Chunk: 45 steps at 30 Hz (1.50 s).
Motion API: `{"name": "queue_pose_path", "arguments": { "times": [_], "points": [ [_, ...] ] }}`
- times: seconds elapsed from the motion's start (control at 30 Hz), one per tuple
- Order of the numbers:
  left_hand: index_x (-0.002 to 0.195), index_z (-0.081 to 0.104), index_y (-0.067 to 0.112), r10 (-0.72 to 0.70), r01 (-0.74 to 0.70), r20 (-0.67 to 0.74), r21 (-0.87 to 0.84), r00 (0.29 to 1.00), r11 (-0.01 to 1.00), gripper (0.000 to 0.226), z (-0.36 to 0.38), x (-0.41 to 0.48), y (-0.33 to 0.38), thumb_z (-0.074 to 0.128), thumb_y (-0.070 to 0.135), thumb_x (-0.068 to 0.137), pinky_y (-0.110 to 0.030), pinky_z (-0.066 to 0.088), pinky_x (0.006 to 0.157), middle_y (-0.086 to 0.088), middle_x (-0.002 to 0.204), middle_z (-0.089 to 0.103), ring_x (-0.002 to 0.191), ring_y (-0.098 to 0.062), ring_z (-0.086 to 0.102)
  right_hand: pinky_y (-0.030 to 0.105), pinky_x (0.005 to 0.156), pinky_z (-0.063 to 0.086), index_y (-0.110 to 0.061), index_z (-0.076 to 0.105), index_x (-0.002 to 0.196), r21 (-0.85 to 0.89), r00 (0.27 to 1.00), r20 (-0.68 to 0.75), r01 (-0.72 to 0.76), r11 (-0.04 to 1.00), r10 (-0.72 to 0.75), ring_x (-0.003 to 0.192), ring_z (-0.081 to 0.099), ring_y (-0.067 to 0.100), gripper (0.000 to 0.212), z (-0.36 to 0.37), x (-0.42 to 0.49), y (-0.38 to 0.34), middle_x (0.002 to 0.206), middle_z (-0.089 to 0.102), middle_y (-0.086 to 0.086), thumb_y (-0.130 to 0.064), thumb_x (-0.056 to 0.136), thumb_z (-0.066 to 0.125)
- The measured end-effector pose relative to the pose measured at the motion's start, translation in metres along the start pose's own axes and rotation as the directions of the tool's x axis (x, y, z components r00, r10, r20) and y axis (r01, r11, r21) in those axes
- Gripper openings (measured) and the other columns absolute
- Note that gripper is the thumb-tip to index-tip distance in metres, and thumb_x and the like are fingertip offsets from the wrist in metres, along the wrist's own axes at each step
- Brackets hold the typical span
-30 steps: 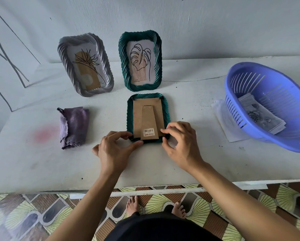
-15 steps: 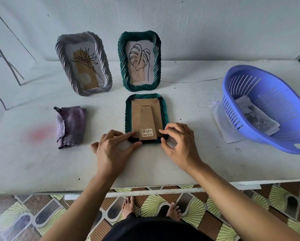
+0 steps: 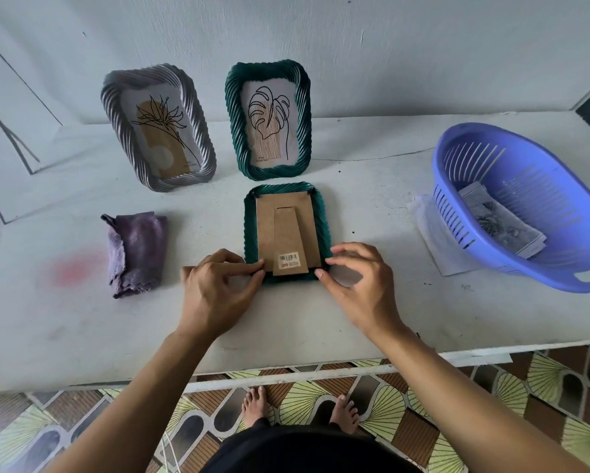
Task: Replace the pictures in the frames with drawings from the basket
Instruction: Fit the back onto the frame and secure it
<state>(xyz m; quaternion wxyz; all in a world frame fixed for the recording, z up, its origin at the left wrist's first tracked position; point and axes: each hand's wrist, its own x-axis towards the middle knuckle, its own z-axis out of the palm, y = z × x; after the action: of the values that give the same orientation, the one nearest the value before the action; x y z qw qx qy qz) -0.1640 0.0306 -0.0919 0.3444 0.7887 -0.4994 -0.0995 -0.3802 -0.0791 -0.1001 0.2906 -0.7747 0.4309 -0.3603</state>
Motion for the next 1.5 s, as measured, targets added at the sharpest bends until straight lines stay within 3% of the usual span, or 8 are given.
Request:
{"name": "queue_pose_path", "arguments": {
  "times": [0.13, 0.3, 0.67, 0.93, 1.33, 1.5],
  "points": [
    [0.092, 0.078, 0.044, -0.002, 0.002, -0.034, 0.000, 0.999, 1.000, 0.017, 0.006, -0.001, -0.001, 0.067, 0.051, 0.081, -0.039, 0.029, 0.077, 0.018, 0.088, 0.064, 0.076, 0.000, 0.056, 0.016, 0.092, 0.044, -0.015, 0.078, 0.082, 0.054, 0.996, -0.004, -0.092, 0.994, 0.092, 0.101, 0.062, 0.010, 0.015, 0.002, 0.003, -0.001, 0.099, 0.068, -0.008, -0.017, 0.070, 0.087],
    [0.093, 0.079, 0.042, 0.040, -0.038, -0.067, 0.026, 0.997, 0.999, 0.021, 0.009, -0.005, -0.002, 0.063, 0.052, 0.084, -0.042, 0.032, 0.075, 0.016, 0.089, 0.065, 0.087, -0.008, 0.061, 0.014, 0.089, 0.042, -0.016, 0.075, 0.074, 0.080, 0.985, -0.019, -0.168, 0.982, 0.170, 0.098, 0.062, 0.012, 0.017, 0.007, 0.010, -0.003, 0.095, 0.067, -0.007, -0.011, 0.064, 0.088],
    [0.089, 0.078, 0.042, 0.033, -0.034, -0.082, -0.001, 0.996, 0.999, 0.017, 0.012, -0.005, -0.001, 0.064, 0.051, 0.085, -0.043, 0.033, 0.076, 0.018, 0.088, 0.064, 0.088, -0.007, 0.060, 0.010, 0.083, 0.038, -0.017, 0.075, 0.070, 0.086, 0.971, 0.006, -0.237, 0.968, 0.238, 0.095, 0.058, 0.015, 0.018, 0.014, 0.016, -0.003, 0.089, 0.060, -0.011, -0.005, 0.062, 0.087],
    [0.087, 0.078, 0.043, -0.007, 0.005, -0.075, -0.023, 0.997, 1.000, 0.020, 0.011, -0.005, 0.001, 0.061, 0.054, 0.084, -0.042, 0.032, 0.078, 0.019, 0.088, 0.065, 0.089, -0.008, 0.060, 0.037, 0.081, 0.052, -0.018, 0.075, 0.069, 0.057, 0.993, -0.042, -0.108, 0.992, 0.111, 0.088, 0.062, 0.015, 0.007, 0.014, 0.009, -0.003, 0.092, 0.061, -0.004, -0.014, 0.066, 0.080],
    [0.083, 0.077, 0.044, -0.074, 0.071, -0.068, -0.052, 0.995, 0.996, 0.025, 0.010, -0.003, 0.005, 0.057, 0.059, 0.079, -0.040, 0.031, 0.078, 0.022, 0.086, 0.065, 0.088, -0.005, 0.059, 0.037, 0.080, 0.051, -0.020, 0.072, 0.063, 0.013, 0.991, 0.020, -0.134, 0.991, 0.133, 0.085, 0.061, 0.016, 0.012, 0.008, 0.016, -0.007, 0.087, 0.062, -0.005, -0.012, 0.064, 0.081],
    [0.087, 0.077, 0.047, -0.096, 0.094, -0.035, -0.061, 0.995, 0.994, 0.025, 0.005, -0.002, 0.007, 0.059, 0.062, 0.078, -0.041, 0.039, 0.080, 0.023, 0.085, 0.065, 0.084, -0.001, 0.060, 0.036, 0.083, 0.050, -0.021, 0.073, 0.063, 0.010, 0.988, 0.079, -0.131, 0.991, 0.130, 0.086, 0.060, 0.008, 0.010, 0.001, 0.019, -0.008, 0.084, 0.060, -0.012, -0.028, 0.066, 0.079]
  ]
}}
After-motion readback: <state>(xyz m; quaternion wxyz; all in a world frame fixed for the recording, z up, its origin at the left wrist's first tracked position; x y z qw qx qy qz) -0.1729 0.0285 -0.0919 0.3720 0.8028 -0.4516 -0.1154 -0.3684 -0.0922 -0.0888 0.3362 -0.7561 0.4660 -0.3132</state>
